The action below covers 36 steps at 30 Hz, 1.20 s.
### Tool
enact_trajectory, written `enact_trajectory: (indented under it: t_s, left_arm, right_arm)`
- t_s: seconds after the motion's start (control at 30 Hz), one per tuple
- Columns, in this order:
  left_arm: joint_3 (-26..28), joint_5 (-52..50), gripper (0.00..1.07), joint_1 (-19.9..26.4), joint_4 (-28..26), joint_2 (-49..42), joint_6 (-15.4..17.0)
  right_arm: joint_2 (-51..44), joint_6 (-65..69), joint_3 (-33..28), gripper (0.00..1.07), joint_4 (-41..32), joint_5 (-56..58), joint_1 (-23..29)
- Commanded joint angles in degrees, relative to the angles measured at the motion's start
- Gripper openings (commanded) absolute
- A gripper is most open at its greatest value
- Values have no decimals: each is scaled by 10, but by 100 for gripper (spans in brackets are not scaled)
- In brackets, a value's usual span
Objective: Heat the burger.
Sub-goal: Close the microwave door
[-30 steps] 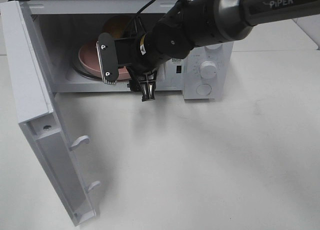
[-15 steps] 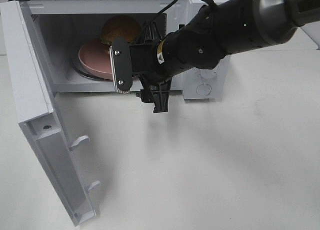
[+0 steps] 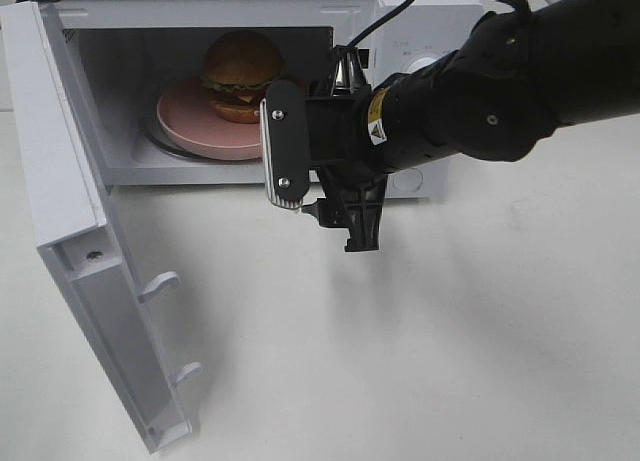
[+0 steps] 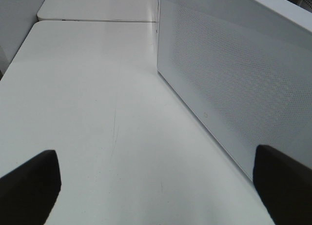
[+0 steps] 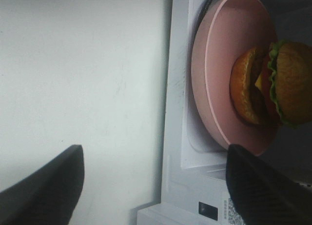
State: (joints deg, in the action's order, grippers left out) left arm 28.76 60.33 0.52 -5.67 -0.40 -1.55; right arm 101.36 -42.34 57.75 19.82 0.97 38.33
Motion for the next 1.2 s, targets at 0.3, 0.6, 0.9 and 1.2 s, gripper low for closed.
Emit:
enact_trajectory:
  t_s: [0.3, 0.6, 0.9, 1.2]
  left_arm:
    - [-2, -9, 100, -2, -1, -10, -1]
    - [-2, -9, 100, -2, -1, -10, -1]
    - [-2, -9, 100, -2, -1, -10, -1]
    - [-2, -9, 100, -2, -1, -10, -1]
  right_arm:
    - [-81, 44, -76, 76, -2, -10, -1]
    - [-150, 200, -132, 76, -18, -6, -1]
    - [-225, 423, -159, 76, -47, 35, -1]
    - [-295, 512, -162, 76, -47, 160, -1]
